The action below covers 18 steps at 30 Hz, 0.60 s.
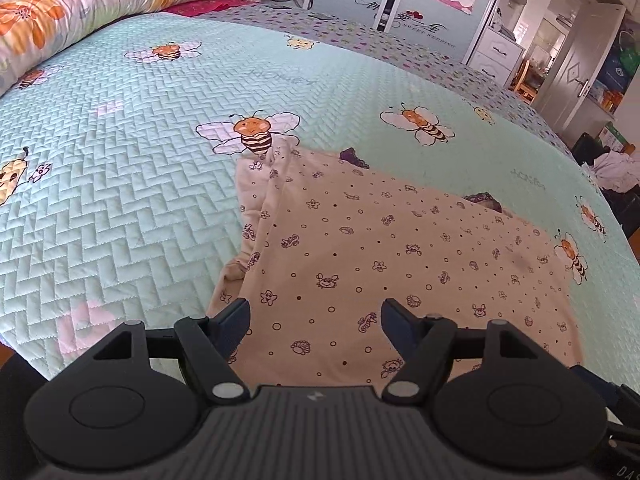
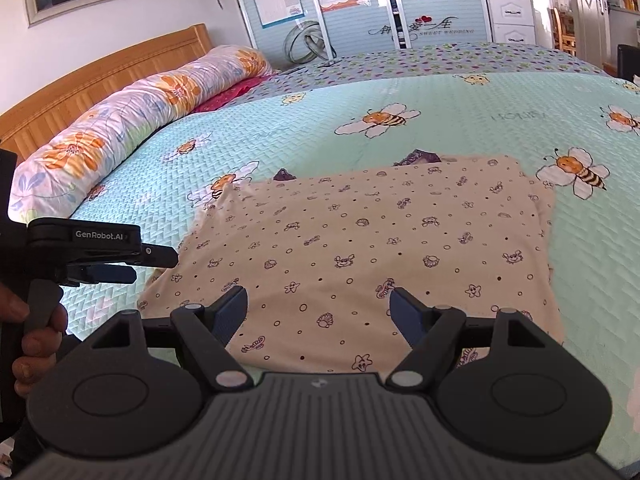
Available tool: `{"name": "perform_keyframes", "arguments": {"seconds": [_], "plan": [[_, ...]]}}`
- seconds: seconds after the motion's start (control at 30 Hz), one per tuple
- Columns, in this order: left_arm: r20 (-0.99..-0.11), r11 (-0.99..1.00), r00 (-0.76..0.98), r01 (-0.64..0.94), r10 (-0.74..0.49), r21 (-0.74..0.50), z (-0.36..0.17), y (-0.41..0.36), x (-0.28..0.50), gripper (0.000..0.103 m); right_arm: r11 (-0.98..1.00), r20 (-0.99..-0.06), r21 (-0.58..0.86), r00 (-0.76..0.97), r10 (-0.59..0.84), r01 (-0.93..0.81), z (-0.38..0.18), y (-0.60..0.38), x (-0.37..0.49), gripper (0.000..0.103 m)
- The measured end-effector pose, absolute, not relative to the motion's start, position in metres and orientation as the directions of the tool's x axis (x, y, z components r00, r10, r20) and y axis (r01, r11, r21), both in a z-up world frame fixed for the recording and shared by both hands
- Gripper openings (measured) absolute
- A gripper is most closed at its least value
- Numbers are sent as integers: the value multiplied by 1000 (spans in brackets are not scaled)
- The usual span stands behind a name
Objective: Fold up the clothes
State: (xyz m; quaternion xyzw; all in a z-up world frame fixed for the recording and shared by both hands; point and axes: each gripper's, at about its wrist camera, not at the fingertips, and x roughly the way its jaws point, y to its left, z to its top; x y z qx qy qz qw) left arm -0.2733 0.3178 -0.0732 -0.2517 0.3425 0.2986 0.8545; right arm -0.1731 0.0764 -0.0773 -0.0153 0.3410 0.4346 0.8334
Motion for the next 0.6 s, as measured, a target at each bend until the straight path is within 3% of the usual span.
{"name": "perform_keyframes", "arguments": {"seconds": [0.4,0.6], "plan": [[-745,684,583,-689,324,-242,-75,319,-277,75,632,-603,291,375,704,-719,-84,74,-170,78],[-734,537,631,-721,251,-437,-97,353,-317,75,644,-610,261,394,687,-719,-80,79,-167,78]]}}
